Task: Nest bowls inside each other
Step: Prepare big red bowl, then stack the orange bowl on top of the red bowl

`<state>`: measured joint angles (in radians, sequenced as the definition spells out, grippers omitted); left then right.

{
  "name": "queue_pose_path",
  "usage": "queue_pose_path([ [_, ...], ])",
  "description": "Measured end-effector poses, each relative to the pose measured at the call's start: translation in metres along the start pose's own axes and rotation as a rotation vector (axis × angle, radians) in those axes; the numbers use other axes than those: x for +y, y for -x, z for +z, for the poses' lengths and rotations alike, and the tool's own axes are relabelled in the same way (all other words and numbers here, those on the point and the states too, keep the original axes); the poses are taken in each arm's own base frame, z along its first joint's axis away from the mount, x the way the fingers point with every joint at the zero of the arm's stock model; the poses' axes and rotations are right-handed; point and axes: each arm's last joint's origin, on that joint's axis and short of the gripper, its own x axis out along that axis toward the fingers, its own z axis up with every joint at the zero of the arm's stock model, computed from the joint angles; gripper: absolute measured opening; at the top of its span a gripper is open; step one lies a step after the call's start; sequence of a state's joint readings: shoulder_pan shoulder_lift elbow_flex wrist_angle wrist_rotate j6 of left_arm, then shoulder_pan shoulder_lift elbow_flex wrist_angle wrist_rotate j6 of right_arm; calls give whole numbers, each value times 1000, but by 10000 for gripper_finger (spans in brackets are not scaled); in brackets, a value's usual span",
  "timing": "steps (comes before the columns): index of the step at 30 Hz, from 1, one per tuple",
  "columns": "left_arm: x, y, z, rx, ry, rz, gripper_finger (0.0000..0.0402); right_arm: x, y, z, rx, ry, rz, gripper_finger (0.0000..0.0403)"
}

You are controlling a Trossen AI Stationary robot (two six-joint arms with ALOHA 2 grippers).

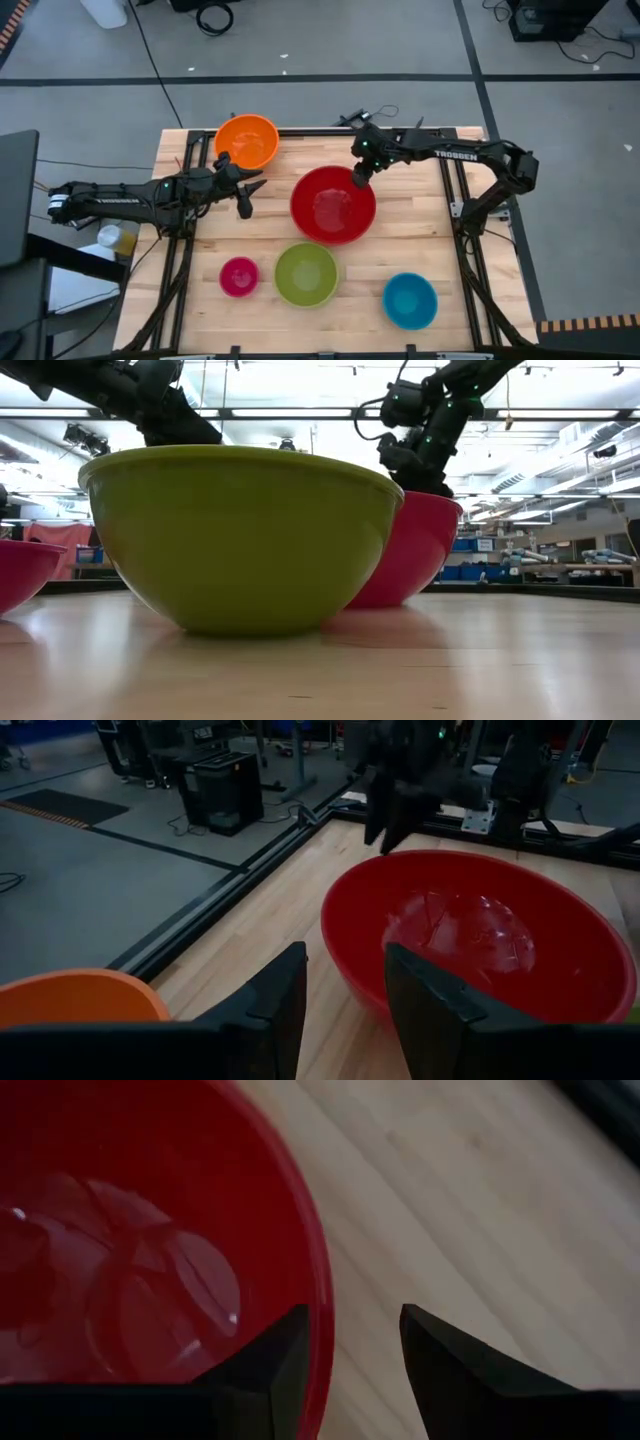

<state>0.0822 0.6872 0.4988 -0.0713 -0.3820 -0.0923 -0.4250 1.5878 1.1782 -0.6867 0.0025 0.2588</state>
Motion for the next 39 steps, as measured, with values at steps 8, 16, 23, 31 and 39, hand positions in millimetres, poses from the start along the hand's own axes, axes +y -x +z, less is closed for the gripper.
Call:
queue_pose_path([
  [8,0,0,-2,18,-7,2,140,-2,-28,-3,88,2,-52,150],
  [16,0,0,-2,25,-11,2,140,-55,-3,-14,185,-74,-468,107],
  [23,0,0,-3,27,-12,2,140,-95,29,-19,187,-207,-543,104],
  [31,1,1,-4,37,-26,9,140,-103,58,-22,95,-304,-501,104],
  [39,13,7,-4,30,-69,367,140,-38,45,31,-402,-204,-93,104],
])
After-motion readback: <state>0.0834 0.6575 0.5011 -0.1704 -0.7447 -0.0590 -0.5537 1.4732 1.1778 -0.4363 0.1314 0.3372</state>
